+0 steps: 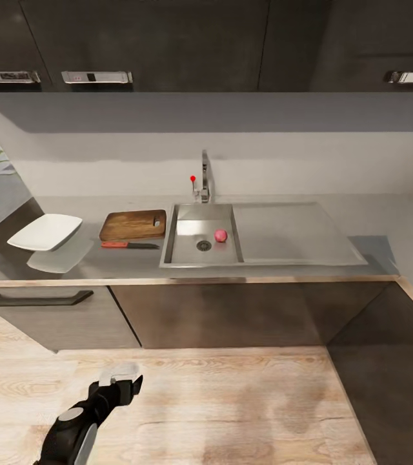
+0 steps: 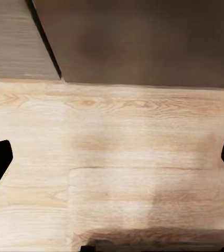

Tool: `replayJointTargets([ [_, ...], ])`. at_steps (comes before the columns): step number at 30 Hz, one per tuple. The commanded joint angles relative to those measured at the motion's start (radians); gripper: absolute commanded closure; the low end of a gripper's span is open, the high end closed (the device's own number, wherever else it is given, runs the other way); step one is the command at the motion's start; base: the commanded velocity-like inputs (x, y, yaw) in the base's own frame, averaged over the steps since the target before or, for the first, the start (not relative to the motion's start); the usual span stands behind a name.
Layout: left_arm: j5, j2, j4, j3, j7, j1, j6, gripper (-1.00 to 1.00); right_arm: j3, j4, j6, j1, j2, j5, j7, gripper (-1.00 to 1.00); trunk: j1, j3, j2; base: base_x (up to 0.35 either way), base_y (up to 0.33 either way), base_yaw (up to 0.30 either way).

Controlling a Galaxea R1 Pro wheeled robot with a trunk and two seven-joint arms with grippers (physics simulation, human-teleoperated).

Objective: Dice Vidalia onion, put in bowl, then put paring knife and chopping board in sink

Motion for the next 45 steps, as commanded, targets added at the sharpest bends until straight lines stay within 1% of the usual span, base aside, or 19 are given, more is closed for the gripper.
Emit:
replayJointTargets([
  [1,0.008,-0.011,-0.002,-0.005,0.002,-0.037,0.02,-1.0,-0.005,0.0,-0.002,-0.001,-0.001,0.011,-0.007,-1.0,0.0,-0.002,-0.002,0.0,0.0,0.0],
  [2,0.008,-0.017,-0.002,-0.007,0.001,-0.054,0.028,-1.0,-0.005,0.0,-0.002,-0.001,-0.002,0.011,-0.007,-1.0,0.0,-0.002,-0.002,0.0,0.0,0.0],
  [4,0.008,-0.036,-0.003,-0.013,0.001,-0.117,0.074,-1.0,-0.007,0.0,-0.002,-0.001,-0.003,0.01,-0.007,-1.0,0.0,-0.002,-0.002,0.0,0.0,0.0],
  [8,0.008,-0.068,-0.003,-0.017,0.0,-0.203,0.152,-1.0,-0.007,0.0,-0.002,-0.001,-0.002,0.01,-0.007,-1.0,0.0,-0.002,-0.002,0.0,0.0,0.0],
  [10,0.008,-0.079,-0.003,-0.024,0.0,-0.239,0.176,-1.0,-0.008,0.0,-0.002,-0.001,-0.002,0.009,-0.007,-1.0,0.0,-0.002,-0.002,0.0,0.0,0.0],
  [11,0.008,-0.082,-0.003,-0.028,0.0,-0.25,0.181,-1.0,-0.008,0.0,-0.002,-0.001,-0.002,0.009,-0.007,-1.0,0.0,-0.002,-0.002,0.0,0.0,0.0],
  [15,0.008,-0.09,-0.003,-0.073,0.002,-0.324,0.198,-1.0,-0.008,0.0,-0.002,-0.001,-0.002,0.009,-0.007,-1.0,0.0,-0.002,-0.002,0.0,0.0,0.0],
  [19,0.008,-0.098,-0.003,-0.089,0.003,-0.368,0.217,-1.0,-0.009,0.0,-0.002,-0.001,-0.002,0.009,-0.008,-1.0,0.0,-0.002,-0.002,0.0,0.0,0.0],
  [22,0.008,-0.113,-0.003,-0.094,0.004,-0.407,0.278,-1.0,-0.01,0.0,-0.002,-0.001,-0.002,0.008,-0.008,-1.0,0.0,-0.002,-0.002,0.0,0.0,0.0],
  [26,0.008,-0.12,0.002,-0.096,0.004,-0.459,0.338,-1.0,-0.011,0.0,-0.002,-0.001,-0.001,0.007,-0.007,-1.0,0.0,-0.002,-0.002,0.0,0.0,-0.001],
  [27,0.008,-0.121,0.003,-0.096,0.004,-0.469,0.343,-1.0,-0.011,0.0,-0.002,-0.001,-0.001,0.007,-0.007,-1.0,0.0,-0.002,-0.002,0.0,0.0,-0.014],
  [31,0.008,-0.123,0.021,-0.097,0.006,-0.549,0.36,-1.0,-0.011,0.0,-0.002,-0.001,-0.001,0.006,-0.007,-1.0,0.0,-0.001,-0.002,0.0,0.0,-0.103],
  [33,0.008,-0.123,0.051,-0.097,0.006,-0.602,0.363,-1.0,-0.011,0.0,-0.002,-0.001,0.0,0.006,-0.007,-1.0,0.0,0.0,-0.002,0.0,0.0,-0.214],
  [34,0.008,-0.123,0.061,-0.097,0.006,-0.615,0.363,-1.0,-0.011,0.0,-0.002,-0.001,0.0,0.006,-0.007,-1.0,0.0,0.0,-0.002,0.0,0.0,-0.238],
  [36,0.008,-0.123,0.11,-0.097,0.006,-0.667,0.364,-1.0,-0.011,0.0,-0.002,-0.001,0.001,0.006,-0.006,-1.0,0.0,0.001,-0.002,0.0,0.0,-0.258],
  [37,0.008,-0.123,0.123,-0.097,0.006,-0.68,0.364,-1.0,-0.011,0.0,-0.002,-0.001,0.001,0.006,-0.006,-1.0,0.0,0.002,-0.002,0.0,0.0,-0.266],
  [38,0.007,-0.123,0.172,-0.097,0.006,-0.731,0.364,-1.0,-0.011,0.0,-0.002,-0.001,0.0,0.006,-0.006,-1.0,0.0,0.002,-0.002,0.0,0.0,-0.275],
  [42,0.007,-0.124,0.207,-0.097,0.007,-0.777,0.365,-1.0,-0.011,0.0,-0.002,-0.001,0.002,0.006,-0.006,-1.0,0.0,0.004,-0.002,0.0,0.0,-0.278],
  [45,0.006,-0.123,0.225,-0.096,0.012,-0.782,0.364,-1.0,-0.01,0.0,-0.002,-0.001,0.002,0.006,-0.006,-1.0,0.0,0.006,-0.002,0.0,0.0,-0.278],
])
